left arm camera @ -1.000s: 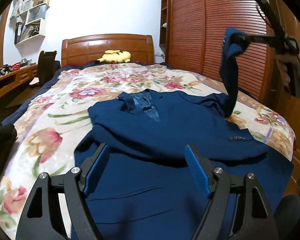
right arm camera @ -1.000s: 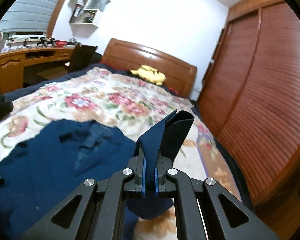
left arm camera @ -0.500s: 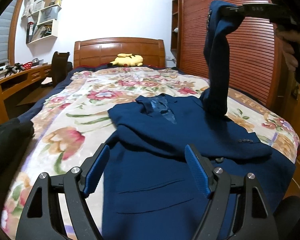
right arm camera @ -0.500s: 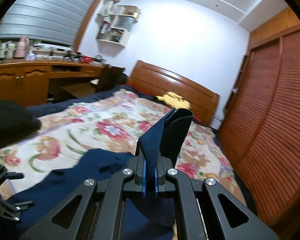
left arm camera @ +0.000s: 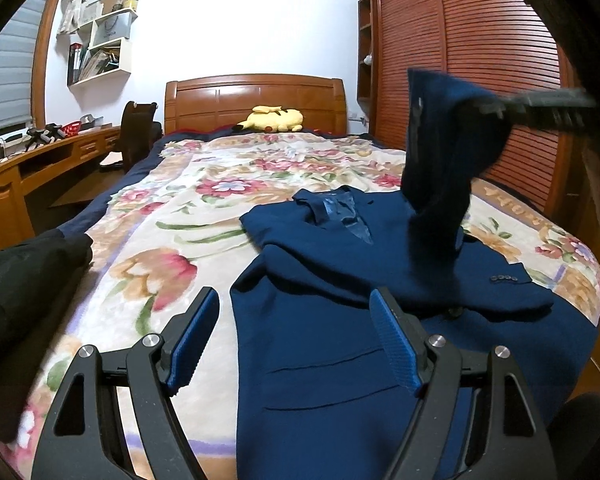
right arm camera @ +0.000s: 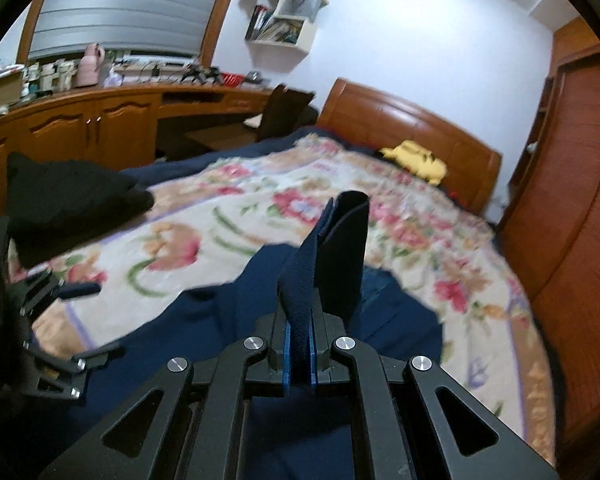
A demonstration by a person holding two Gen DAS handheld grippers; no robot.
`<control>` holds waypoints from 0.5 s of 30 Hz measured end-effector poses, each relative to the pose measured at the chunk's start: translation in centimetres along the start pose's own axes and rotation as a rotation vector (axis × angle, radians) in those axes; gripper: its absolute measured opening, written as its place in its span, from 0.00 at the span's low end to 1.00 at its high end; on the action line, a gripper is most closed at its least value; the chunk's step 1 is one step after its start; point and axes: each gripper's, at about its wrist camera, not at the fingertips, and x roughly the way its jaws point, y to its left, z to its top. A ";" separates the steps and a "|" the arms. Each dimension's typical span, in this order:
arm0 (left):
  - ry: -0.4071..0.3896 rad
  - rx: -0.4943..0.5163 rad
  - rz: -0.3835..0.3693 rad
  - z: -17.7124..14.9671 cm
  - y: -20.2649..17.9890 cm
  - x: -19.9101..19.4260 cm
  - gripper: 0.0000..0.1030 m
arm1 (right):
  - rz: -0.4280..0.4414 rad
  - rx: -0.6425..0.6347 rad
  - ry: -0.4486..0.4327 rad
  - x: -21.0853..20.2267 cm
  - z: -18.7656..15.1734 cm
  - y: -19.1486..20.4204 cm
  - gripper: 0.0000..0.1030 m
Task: Fold large clothes
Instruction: 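Lift the held sleeve and fold it across the jacket front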
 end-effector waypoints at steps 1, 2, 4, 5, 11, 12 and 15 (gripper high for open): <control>0.002 0.000 0.002 0.0 0.0 0.0 0.76 | 0.009 0.000 0.017 -0.1 -0.1 -0.5 0.06; 0.003 0.000 0.004 0.0 0.1 0.0 0.76 | 0.017 0.005 0.033 0.1 -0.1 -1.0 0.06; 0.006 0.001 0.010 -0.1 0.0 0.1 0.76 | 0.025 0.013 0.059 0.6 0.7 -1.7 0.09; 0.008 0.002 0.012 -0.1 0.0 0.1 0.76 | 0.023 0.011 0.071 0.6 0.7 -1.8 0.11; 0.018 -0.009 0.014 -0.1 -0.1 0.3 0.76 | 0.017 0.037 0.081 0.2 1.7 -2.1 0.55; 0.020 -0.013 0.007 -0.1 0.0 0.3 0.76 | 0.017 0.042 0.074 0.1 1.9 -2.2 0.55; 0.032 -0.023 0.003 -0.3 0.0 0.5 0.76 | 0.010 0.050 0.059 -0.4 2.3 -2.6 0.55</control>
